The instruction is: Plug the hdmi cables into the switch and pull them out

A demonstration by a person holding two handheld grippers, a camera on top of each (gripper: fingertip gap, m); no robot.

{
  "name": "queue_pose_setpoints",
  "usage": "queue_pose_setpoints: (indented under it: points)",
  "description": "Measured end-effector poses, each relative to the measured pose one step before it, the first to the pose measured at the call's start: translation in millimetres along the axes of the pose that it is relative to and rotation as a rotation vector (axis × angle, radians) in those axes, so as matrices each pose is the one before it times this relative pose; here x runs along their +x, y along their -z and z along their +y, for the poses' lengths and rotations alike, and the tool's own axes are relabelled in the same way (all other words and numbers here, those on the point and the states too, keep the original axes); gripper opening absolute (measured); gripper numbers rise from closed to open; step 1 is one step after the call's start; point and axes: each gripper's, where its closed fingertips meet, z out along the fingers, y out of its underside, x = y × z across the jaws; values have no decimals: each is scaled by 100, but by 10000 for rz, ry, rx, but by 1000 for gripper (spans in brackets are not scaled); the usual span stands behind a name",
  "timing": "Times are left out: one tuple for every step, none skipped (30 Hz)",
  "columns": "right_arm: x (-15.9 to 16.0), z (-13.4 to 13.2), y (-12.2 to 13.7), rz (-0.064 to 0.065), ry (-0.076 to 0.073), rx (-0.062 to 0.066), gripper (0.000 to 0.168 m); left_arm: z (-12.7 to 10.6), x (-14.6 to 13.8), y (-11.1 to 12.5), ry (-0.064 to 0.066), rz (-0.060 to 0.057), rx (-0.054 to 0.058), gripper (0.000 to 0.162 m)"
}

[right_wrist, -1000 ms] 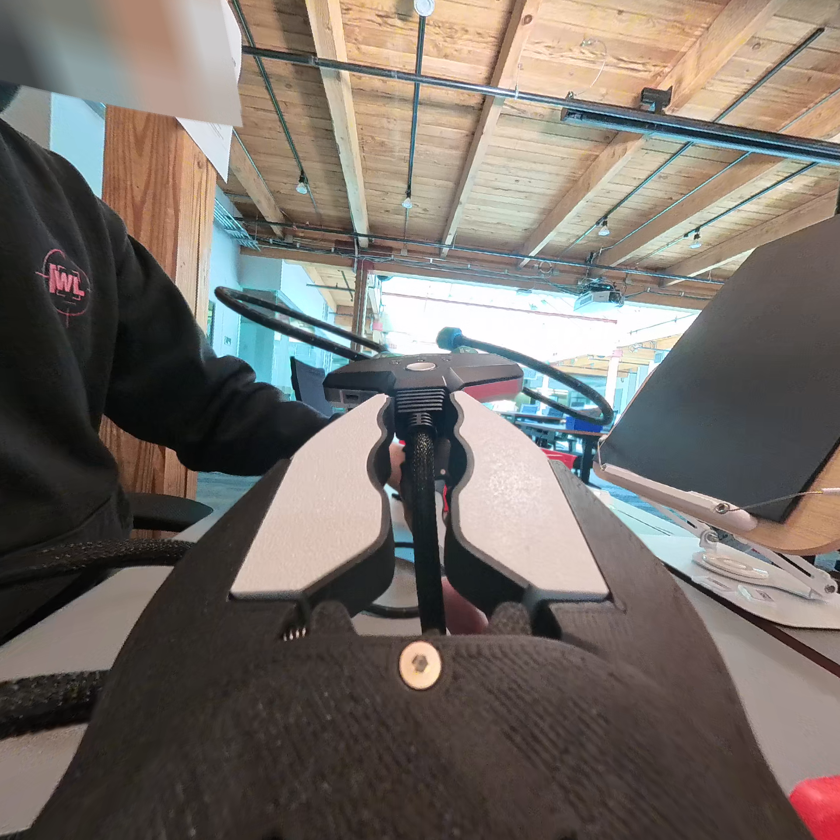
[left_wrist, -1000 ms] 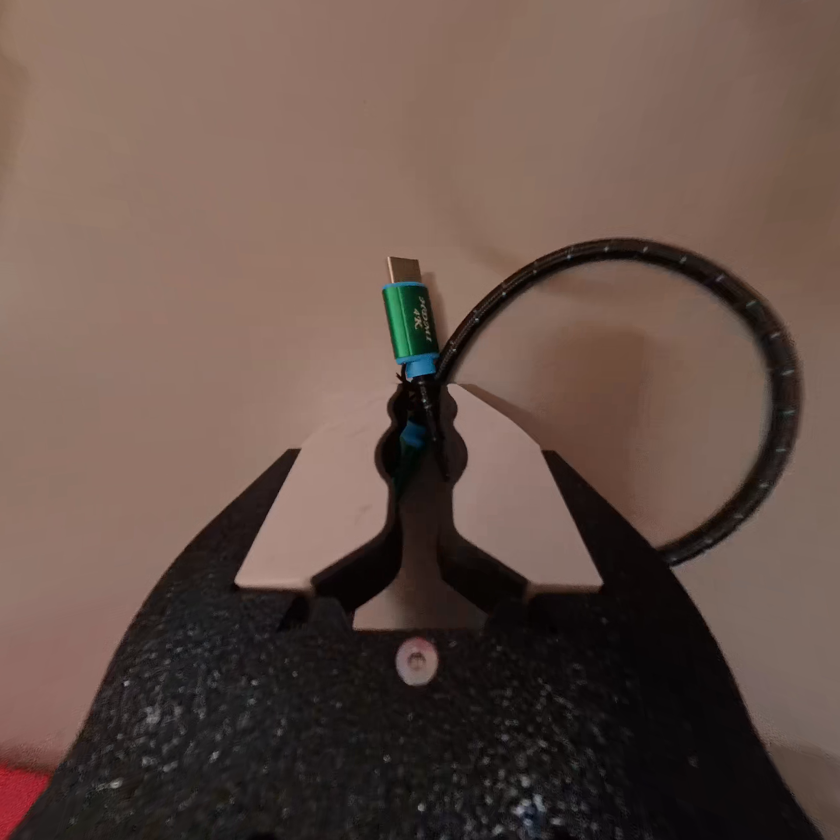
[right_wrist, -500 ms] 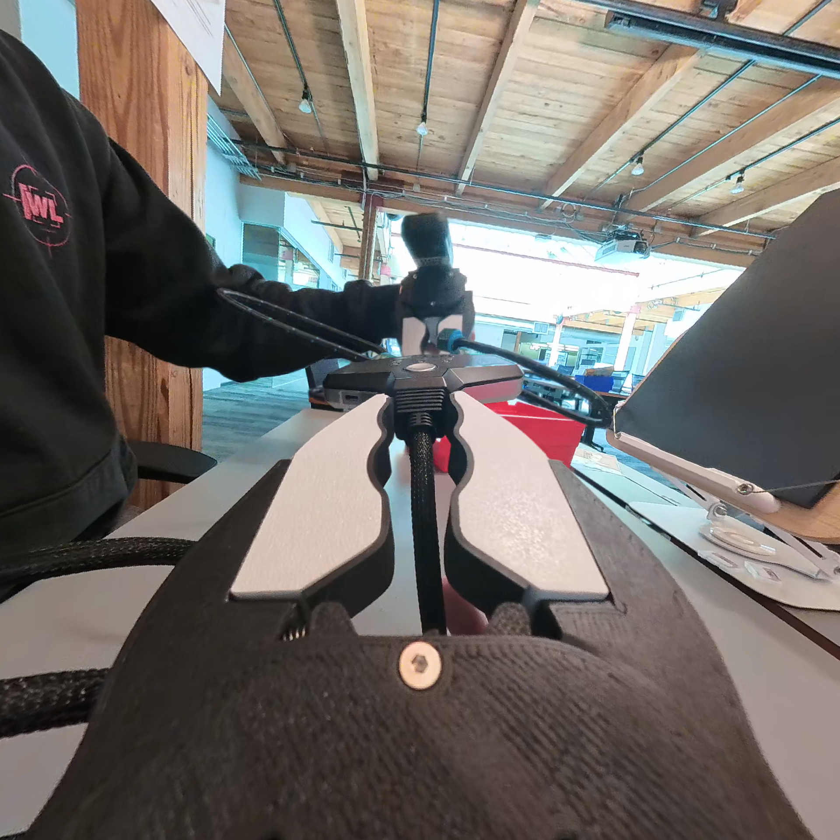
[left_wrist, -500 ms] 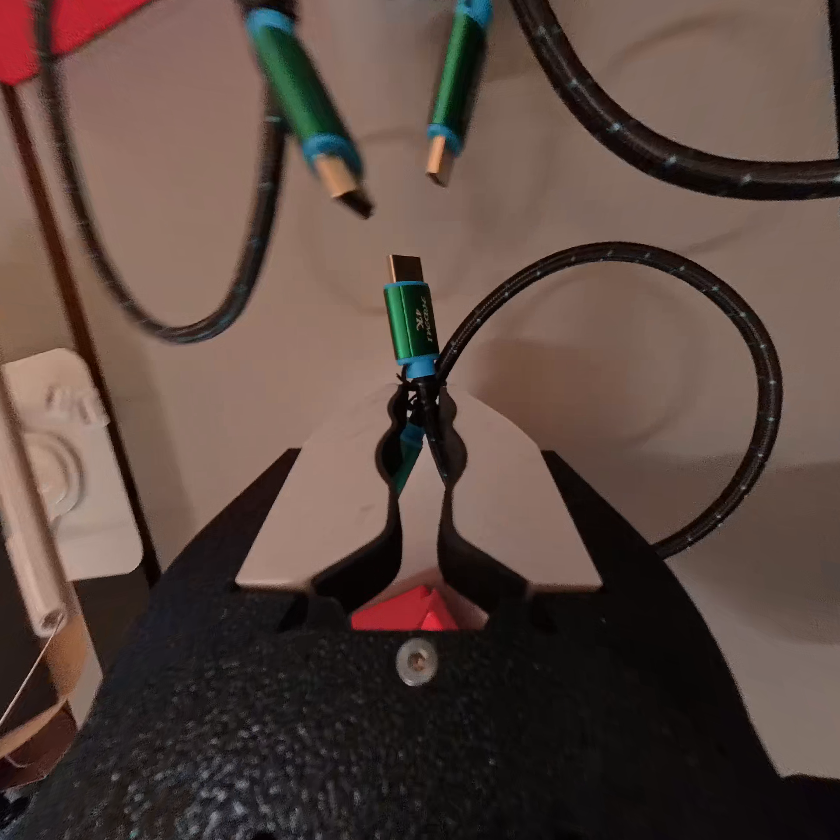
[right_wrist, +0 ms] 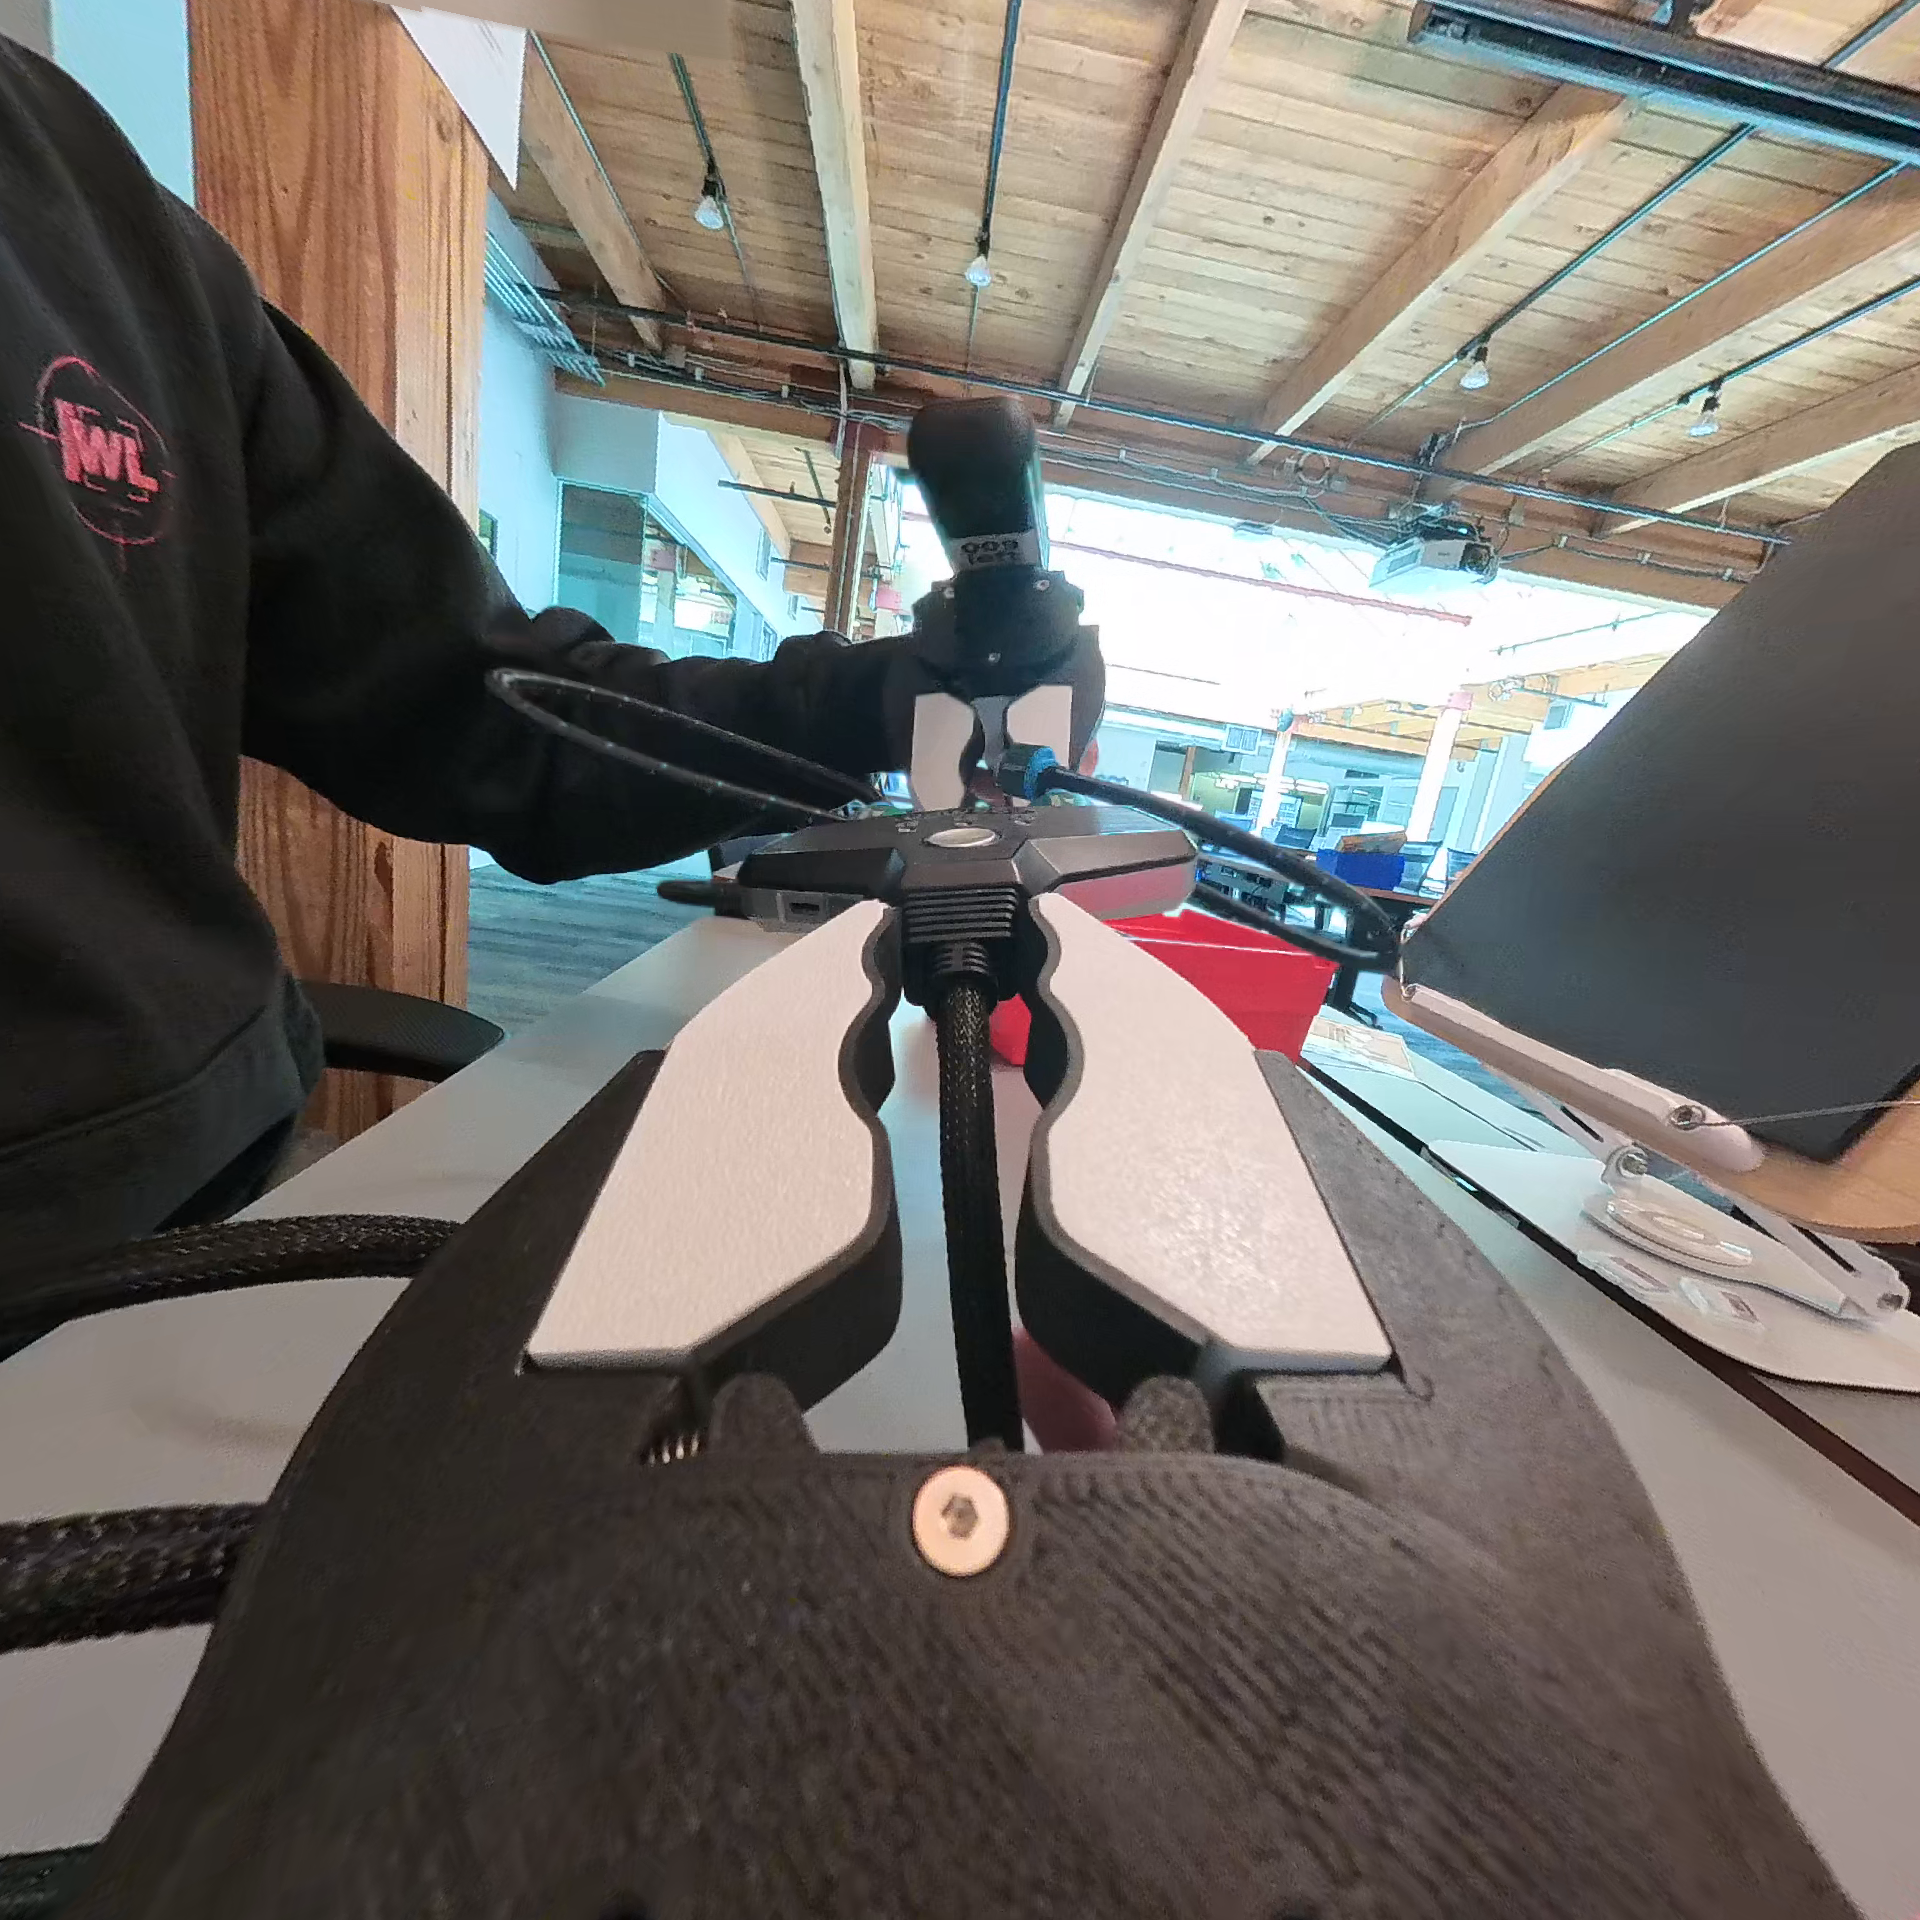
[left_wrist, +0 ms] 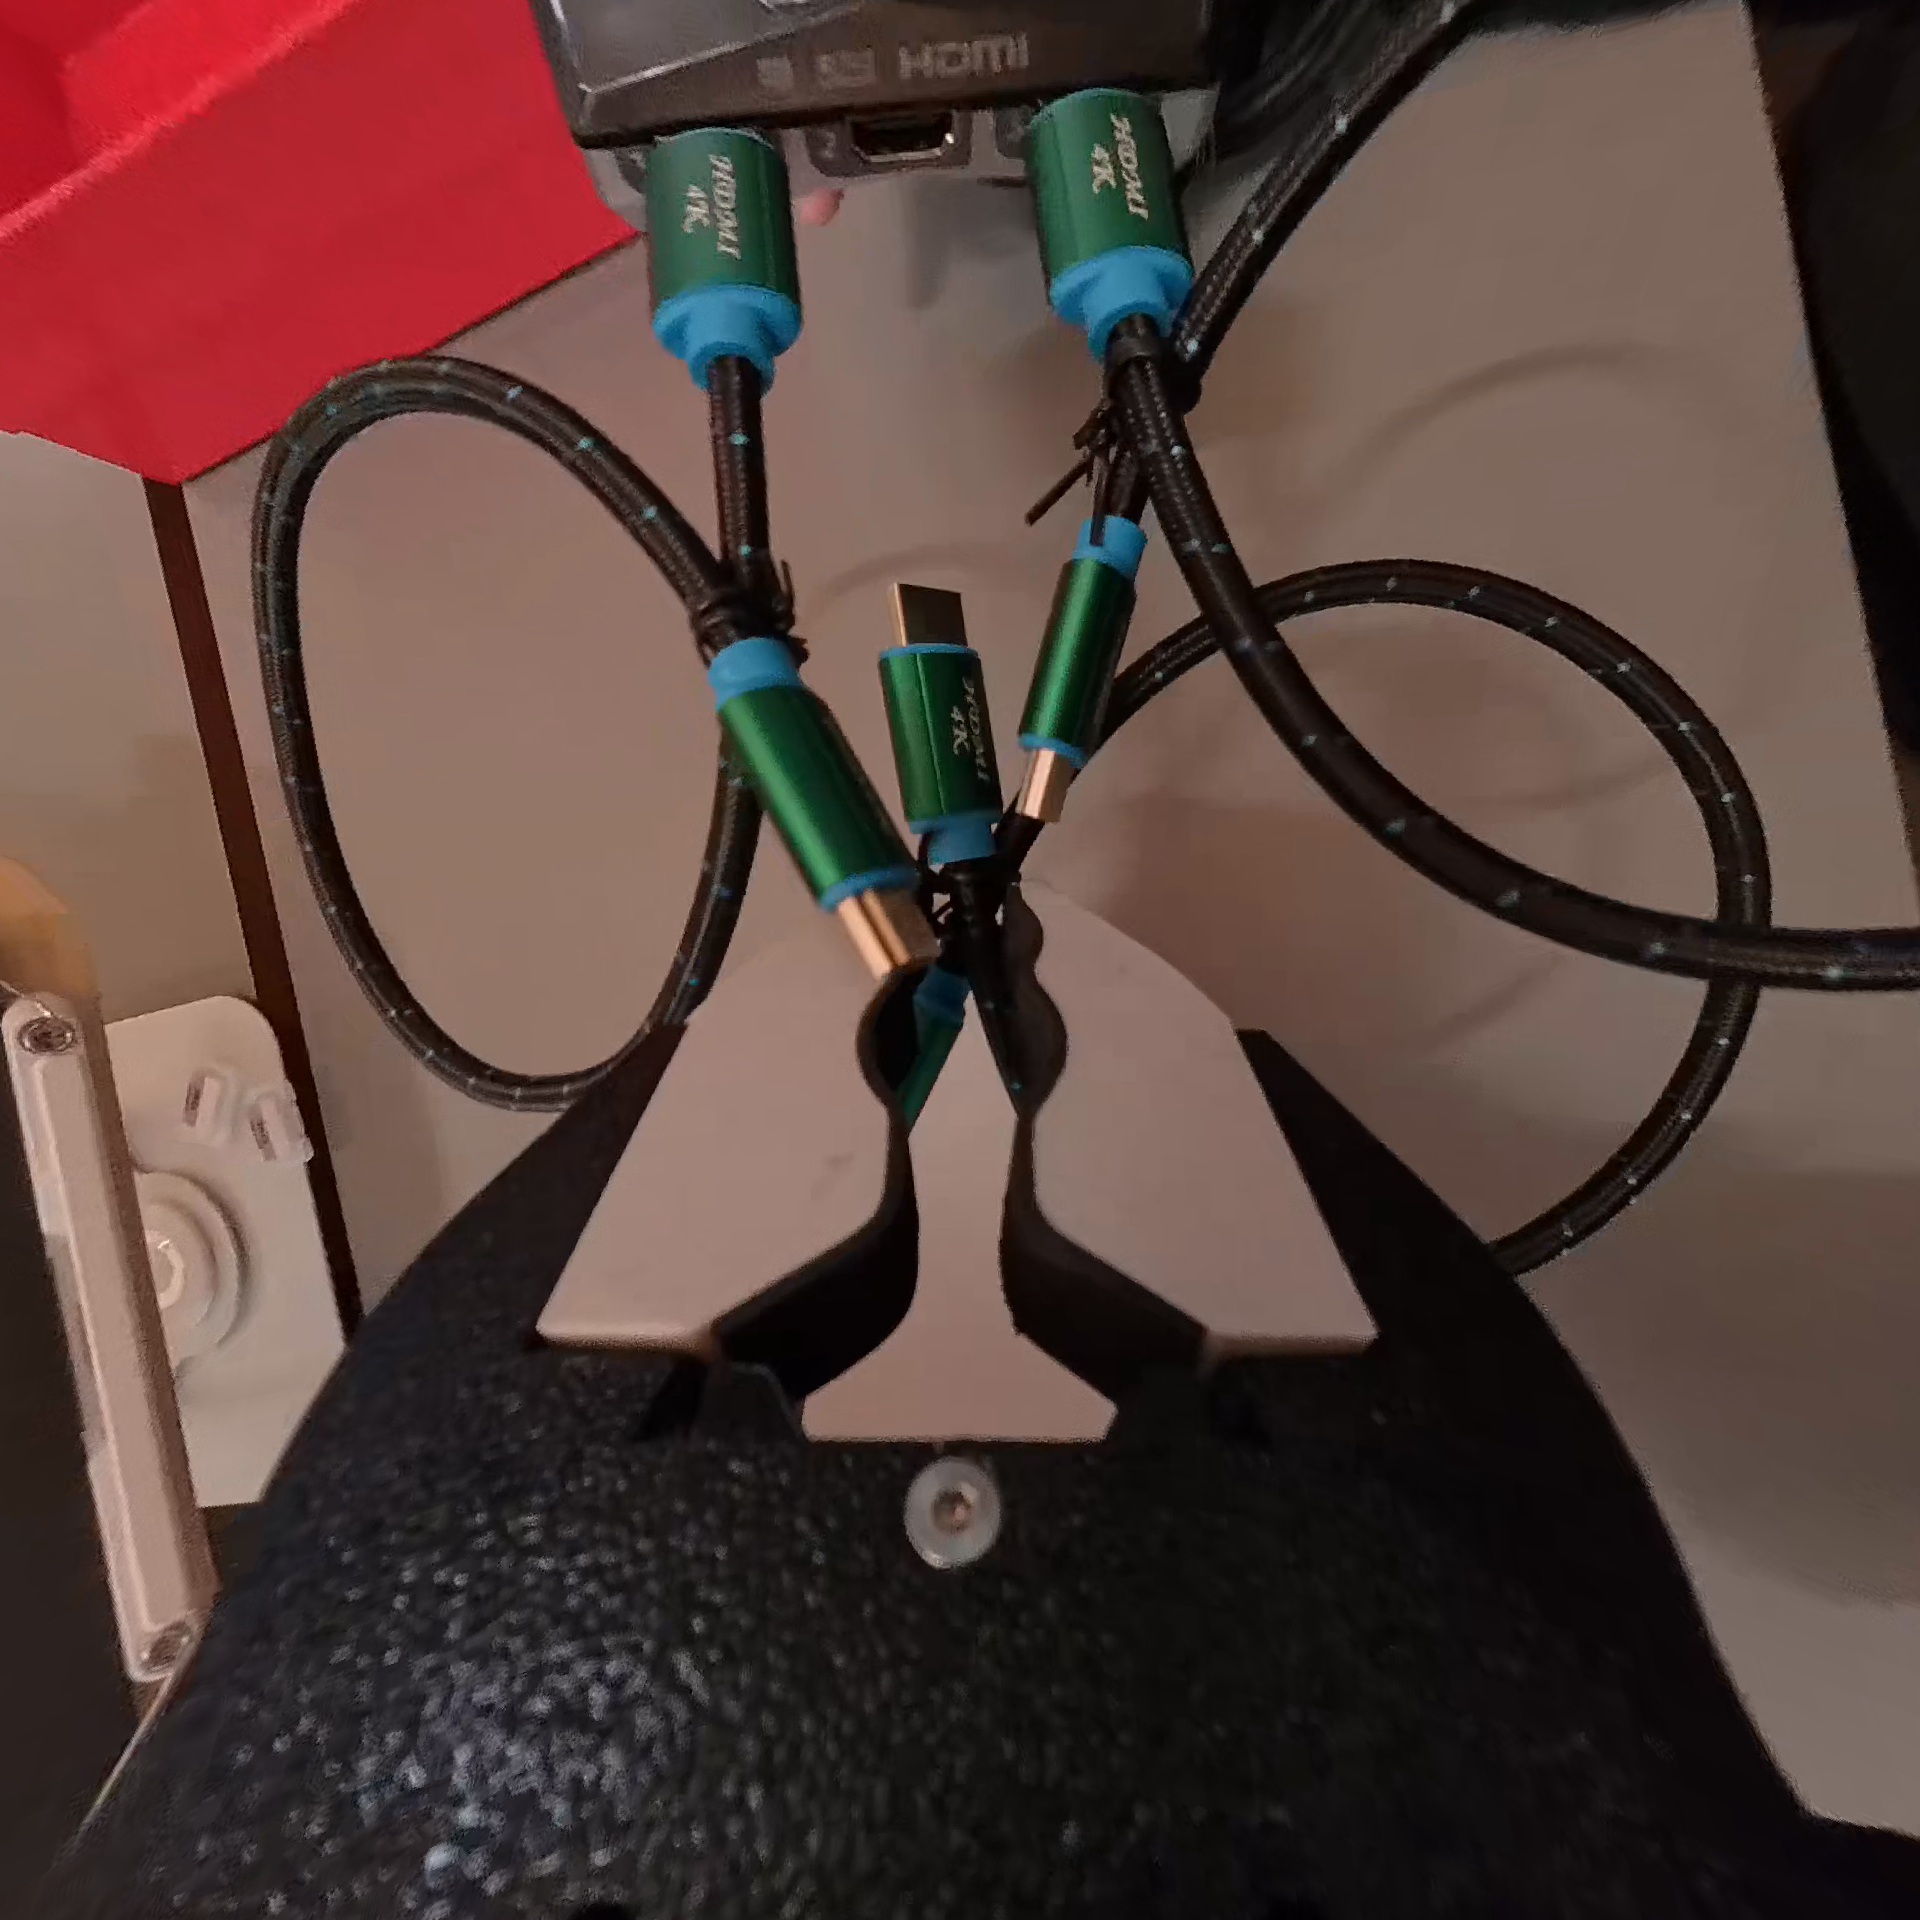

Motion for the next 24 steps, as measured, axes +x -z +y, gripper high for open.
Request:
queue_pose_setpoints:
  points:
    - [18,-76,56,6,3,28,22,-247,0,298,155,27,206,12]
    - [38,-65,13,43,21,34,22,-125,97,245,155,102,160,12]
    - [58,-167,41,54,27,92,22,213,167,163,140,134,-27,12]
    - [59,-265,120,47,28,132,22,795,143,37,135,136,-355,13]
    - [103,-227,199,72,54,64,22,1397,61,-101,108,70,-682,13]
    - [175,-261,264,117,60,88,22,1530,80,-324,59,75,-722,13]
    - [194,-307,277,131,42,125,22,1107,155,-589,13,126,-410,13]
    - [174,-254,265,101,25,109,21,416,290,-885,33,236,46,13]
    - [128,-206,217,55,-7,101,22,-195,602,-1149,72,456,422,13]
    - [55,-127,140,20,-24,66,21,-427,730,-1409,65,534,534,13]
    - [-10,-10,50,-21,-23,21,22,-261,612,-1570,-9,426,361,13]
    - [-71,104,-33,-51,-23,-24,21,61,415,-1596,-75,273,93,13]
    - [-89,184,-101,-47,-17,-61,21,288,221,-1517,-87,159,-128,13]
    - [-93,228,-150,-42,-16,-96,21,281,48,-1359,-53,48,-183,13]
    - [-107,221,-147,-64,-25,-98,22,100,-49,-1119,-41,-36,-91,13]
    - [-173,34,-63,-115,-29,-3,22,-179,-79,-771,9,-76,154,14]
    - [-60,29,-26,-20,-7,-27,22,-309,-20,-453,42,-86,282,14]
    - [23,27,3,33,35,-35,22,-266,-86,-166,161,-166,219,14]
    - [35,-23,57,17,16,12,22,-169,-177,61,249,-264,133,17]
    - [14,-133,97,-5,-1,70,21,-155,-316,284,219,-394,176,20]
    - [29,-172,134,8,-2,75,22,-219,-196,464,117,-343,318,23]
    - [61,-195,142,32,17,78,22,-311,-55,531,103,-277,481,23]
    - [71,-186,144,45,22,83,21,-381,-45,503,183,-312,552,24]
    - [91,-116,113,56,21,42,21,-313,151,345,197,-236,455,24]
